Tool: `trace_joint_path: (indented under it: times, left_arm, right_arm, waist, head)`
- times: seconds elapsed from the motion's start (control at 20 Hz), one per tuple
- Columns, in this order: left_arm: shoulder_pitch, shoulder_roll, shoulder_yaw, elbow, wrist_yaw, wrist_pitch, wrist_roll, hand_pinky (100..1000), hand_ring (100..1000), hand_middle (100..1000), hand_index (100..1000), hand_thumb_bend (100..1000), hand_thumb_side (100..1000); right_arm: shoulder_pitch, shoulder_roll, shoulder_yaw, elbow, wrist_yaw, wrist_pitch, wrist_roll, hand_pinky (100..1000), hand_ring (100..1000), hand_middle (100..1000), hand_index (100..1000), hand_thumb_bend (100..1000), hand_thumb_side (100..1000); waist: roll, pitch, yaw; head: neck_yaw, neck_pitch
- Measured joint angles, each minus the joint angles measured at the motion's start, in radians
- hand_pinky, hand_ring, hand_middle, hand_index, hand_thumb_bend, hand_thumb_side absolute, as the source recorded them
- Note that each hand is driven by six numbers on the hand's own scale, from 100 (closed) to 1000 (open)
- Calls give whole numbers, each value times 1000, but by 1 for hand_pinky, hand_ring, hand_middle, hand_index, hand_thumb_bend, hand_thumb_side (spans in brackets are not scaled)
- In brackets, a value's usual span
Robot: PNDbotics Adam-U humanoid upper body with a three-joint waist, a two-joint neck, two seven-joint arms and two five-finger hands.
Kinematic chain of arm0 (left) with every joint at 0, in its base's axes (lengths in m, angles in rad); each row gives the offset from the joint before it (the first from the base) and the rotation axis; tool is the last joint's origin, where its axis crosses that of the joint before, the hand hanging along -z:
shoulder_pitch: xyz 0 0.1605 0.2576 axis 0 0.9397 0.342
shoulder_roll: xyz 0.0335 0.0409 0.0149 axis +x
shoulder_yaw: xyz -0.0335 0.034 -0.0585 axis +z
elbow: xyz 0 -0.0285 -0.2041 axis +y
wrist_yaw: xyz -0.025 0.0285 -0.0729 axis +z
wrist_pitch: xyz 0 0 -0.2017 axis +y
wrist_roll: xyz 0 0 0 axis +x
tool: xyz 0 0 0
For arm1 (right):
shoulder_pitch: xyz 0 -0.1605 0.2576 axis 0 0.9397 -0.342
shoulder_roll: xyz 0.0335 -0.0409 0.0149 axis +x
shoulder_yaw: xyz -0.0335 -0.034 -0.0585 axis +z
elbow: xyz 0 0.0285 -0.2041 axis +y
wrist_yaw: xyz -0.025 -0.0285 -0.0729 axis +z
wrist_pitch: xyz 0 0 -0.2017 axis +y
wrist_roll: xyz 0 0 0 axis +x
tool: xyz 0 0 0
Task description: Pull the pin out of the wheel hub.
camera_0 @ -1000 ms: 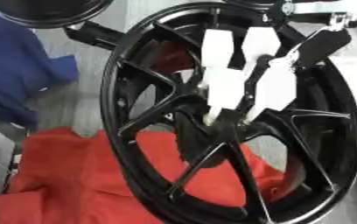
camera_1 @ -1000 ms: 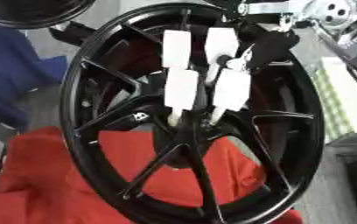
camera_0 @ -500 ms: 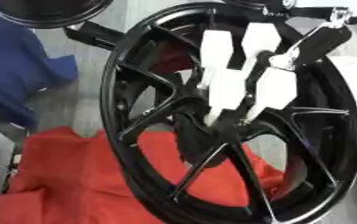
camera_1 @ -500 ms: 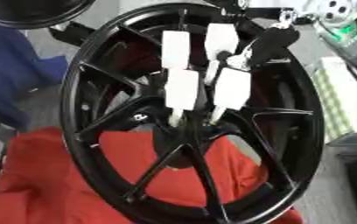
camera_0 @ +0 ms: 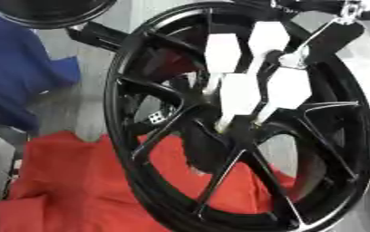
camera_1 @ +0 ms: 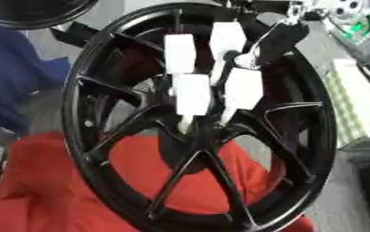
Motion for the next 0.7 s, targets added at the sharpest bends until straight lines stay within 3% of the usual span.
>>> trace_joint_path:
  times: [0.45,0.7]
  left_arm:
    - [2,0,0,7,3,-2,2,718,755,807,843,584,691]
    - [11,1,1,12,3,-4,4,718,755,807,844,582,692]
  right_arm:
    - [-16,-43,-114,-69,-26,8,-34,827,621,200,306,259,100]
    - [75,-117,-230,-79,-54,18,-119,829,622,210,317,250,100]
  waist:
    - [3,-12,-19]
    - [7,-16,-35]
  head:
    - [10,6]
    - [21,8]
